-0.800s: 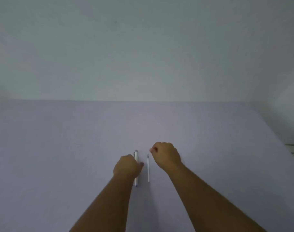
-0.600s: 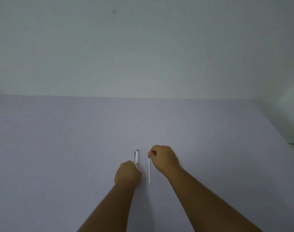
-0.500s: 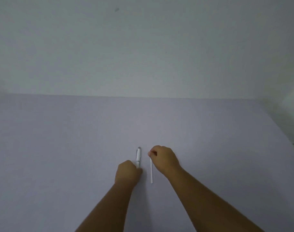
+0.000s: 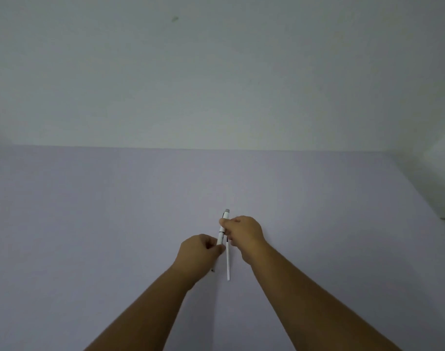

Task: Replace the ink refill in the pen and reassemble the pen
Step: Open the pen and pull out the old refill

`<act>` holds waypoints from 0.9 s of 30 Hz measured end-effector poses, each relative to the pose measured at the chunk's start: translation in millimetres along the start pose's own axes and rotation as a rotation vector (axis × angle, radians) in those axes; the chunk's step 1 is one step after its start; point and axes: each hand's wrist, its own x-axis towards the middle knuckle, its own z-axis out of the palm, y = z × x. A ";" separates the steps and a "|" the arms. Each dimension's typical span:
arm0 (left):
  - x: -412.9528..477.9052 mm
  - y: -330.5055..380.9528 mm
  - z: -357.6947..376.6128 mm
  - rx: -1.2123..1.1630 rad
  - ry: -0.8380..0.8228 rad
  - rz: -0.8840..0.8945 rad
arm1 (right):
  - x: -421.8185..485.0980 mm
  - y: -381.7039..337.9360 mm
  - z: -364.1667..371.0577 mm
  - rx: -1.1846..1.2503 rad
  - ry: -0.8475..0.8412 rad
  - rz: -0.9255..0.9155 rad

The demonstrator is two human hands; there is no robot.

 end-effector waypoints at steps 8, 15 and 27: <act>-6.1 -19.0 1.1 -0.147 -0.095 -0.128 | 26.9 13.2 -30.6 -0.334 0.060 -0.034; -0.1 -18.0 2.4 -0.287 -0.104 -0.146 | 15.5 51.8 -21.8 -0.589 0.112 -0.106; -0.2 -11.0 2.5 -0.248 -0.122 -0.130 | 16.7 60.1 -15.5 -0.525 0.172 -0.111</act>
